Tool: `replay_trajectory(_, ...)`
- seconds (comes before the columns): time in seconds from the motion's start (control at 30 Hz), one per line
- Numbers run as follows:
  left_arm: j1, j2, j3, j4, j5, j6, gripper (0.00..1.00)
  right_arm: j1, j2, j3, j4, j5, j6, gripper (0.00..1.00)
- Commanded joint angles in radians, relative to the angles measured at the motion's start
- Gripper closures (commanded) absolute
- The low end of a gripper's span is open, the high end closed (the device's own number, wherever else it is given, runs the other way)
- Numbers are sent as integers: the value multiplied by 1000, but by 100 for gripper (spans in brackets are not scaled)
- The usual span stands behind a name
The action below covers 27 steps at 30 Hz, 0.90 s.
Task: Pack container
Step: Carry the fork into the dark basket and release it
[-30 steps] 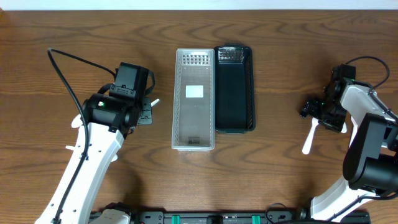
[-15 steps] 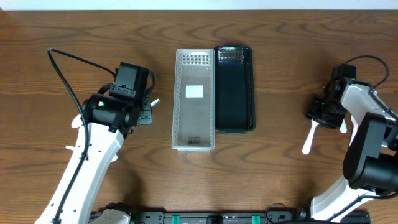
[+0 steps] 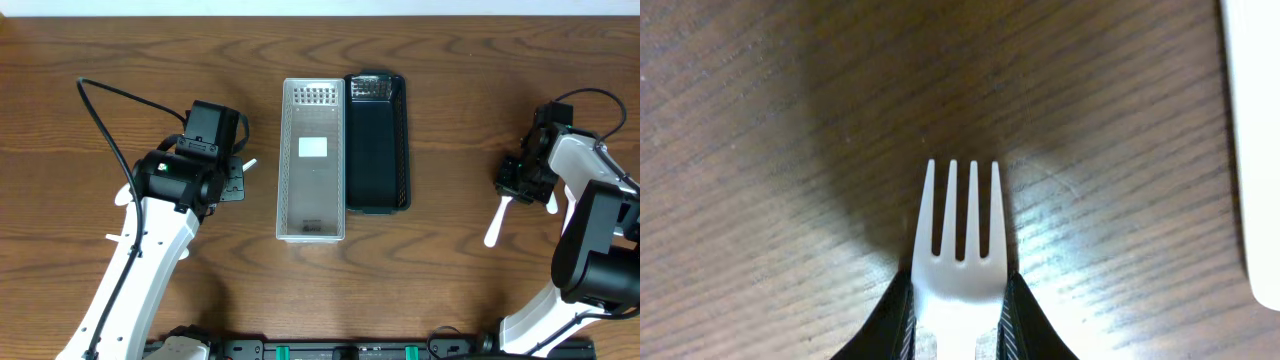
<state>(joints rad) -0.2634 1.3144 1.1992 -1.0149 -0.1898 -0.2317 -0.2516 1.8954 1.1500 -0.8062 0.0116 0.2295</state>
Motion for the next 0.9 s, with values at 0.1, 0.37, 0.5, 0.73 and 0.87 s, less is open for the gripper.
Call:
replay_trajectory(0.1,5,-2,-4,-5,-1,9,94,73,-108,138,-115,-48,-7,89)
replay_trajectory(0.37,5,-2,-4,-5,-1,9,94,380,-313,409,-179,-68,15,87)
replay_trajectory(0.5,5,-2,-4,-5,-1,9,94,531,-304,446,-153,-62,96,88)
replay_trajectory(0.73,5,-2,-4,-6,-1,9,94,660,-123,444,-136,1,185,87)
replay_trajectory(0.87,5,-2,-4,-6,-1,9,94,671,21,444,-135,-19,185,85)
